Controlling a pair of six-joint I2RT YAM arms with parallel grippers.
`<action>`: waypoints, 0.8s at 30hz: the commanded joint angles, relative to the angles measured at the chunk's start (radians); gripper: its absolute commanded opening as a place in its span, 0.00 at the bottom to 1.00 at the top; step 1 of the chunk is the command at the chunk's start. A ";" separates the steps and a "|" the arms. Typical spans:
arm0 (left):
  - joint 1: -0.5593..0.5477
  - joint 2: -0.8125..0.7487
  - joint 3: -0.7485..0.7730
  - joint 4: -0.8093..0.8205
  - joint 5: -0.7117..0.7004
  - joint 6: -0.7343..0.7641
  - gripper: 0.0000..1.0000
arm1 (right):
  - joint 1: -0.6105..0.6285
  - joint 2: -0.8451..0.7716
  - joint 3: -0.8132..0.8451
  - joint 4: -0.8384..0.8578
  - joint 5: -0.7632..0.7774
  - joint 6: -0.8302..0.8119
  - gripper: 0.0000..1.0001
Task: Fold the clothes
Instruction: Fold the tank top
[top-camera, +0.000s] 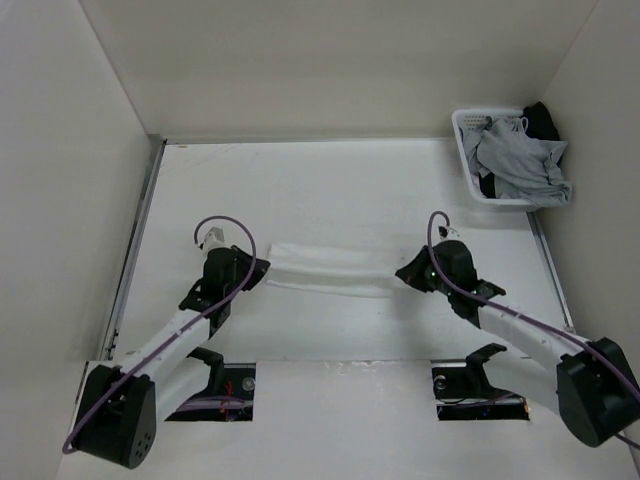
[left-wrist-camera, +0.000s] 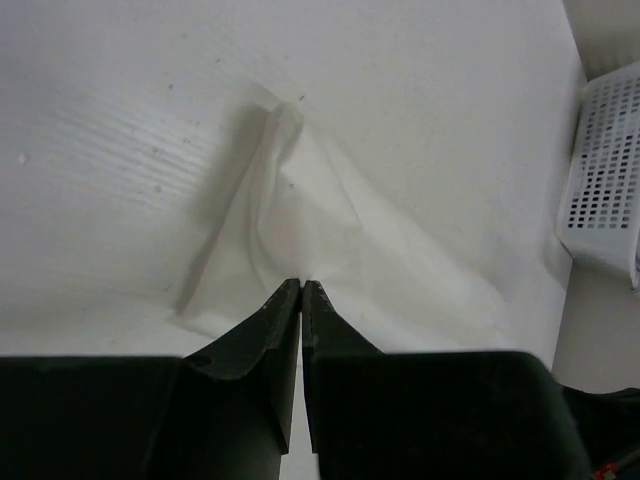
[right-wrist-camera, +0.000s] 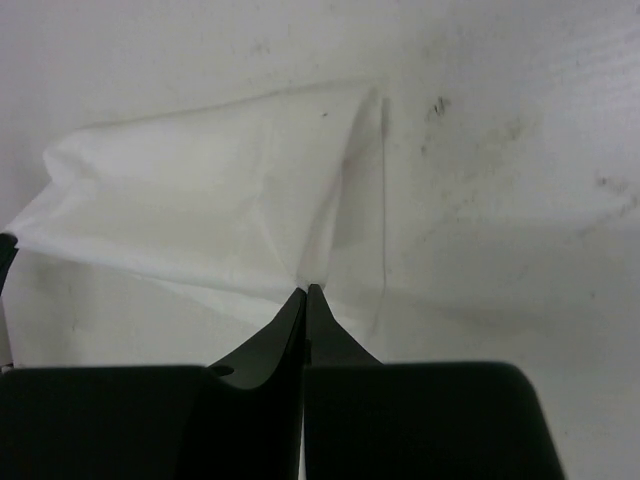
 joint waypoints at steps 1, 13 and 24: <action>-0.003 -0.110 -0.053 -0.019 0.014 -0.033 0.04 | 0.046 -0.106 -0.057 -0.012 0.071 0.077 0.00; 0.001 -0.280 -0.179 -0.151 0.026 -0.045 0.08 | 0.211 -0.155 -0.151 -0.124 0.137 0.247 0.00; 0.063 -0.334 -0.145 -0.191 0.017 0.010 0.31 | 0.183 -0.122 -0.123 -0.026 0.131 0.161 0.50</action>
